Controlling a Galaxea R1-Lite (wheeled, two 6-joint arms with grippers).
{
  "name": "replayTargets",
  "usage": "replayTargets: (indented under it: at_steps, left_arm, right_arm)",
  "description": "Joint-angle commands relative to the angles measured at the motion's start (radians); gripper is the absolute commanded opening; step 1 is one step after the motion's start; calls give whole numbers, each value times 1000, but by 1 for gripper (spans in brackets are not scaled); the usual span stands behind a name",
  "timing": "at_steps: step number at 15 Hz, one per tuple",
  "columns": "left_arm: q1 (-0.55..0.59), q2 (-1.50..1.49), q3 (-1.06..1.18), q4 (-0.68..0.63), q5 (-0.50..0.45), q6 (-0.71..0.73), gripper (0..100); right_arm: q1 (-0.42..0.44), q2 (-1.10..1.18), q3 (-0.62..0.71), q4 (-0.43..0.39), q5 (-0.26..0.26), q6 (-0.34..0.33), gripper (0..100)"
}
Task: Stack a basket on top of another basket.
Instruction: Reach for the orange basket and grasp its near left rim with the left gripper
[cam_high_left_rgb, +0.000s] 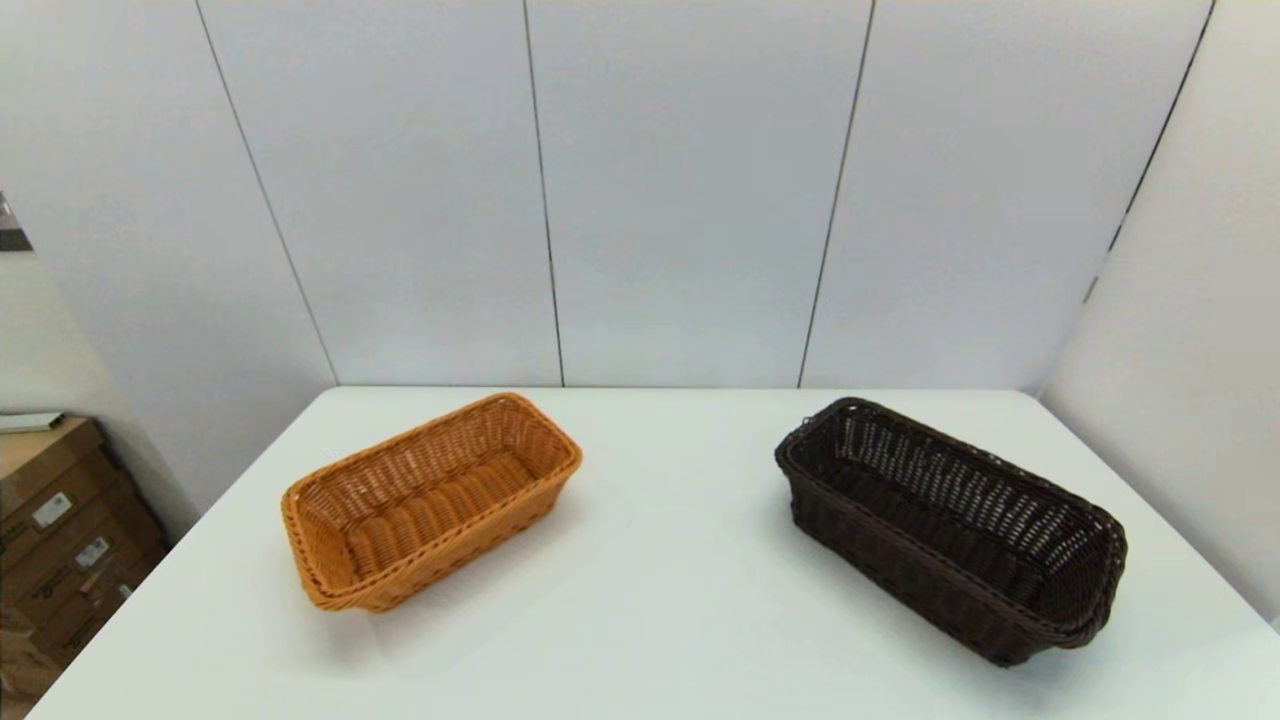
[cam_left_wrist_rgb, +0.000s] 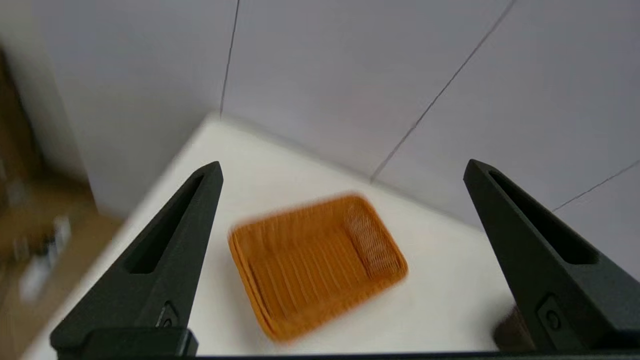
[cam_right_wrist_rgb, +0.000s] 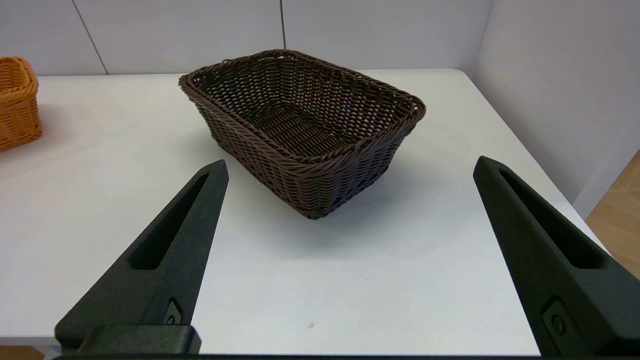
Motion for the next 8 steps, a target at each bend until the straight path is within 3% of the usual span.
replayTargets:
  at_steps: [1,4,8]
  left_arm:
    - [-2,407,-248,378,2,-260,100]
    - [-2,522,-245,422,-17,-323,100]
    - [12,674,-234,488,-159,-375,100]
  right_arm:
    - [0,0,0,0,0,0,100]
    - [0,0,0,0,0,0,100]
    - [0,0,0,0,0,0,100]
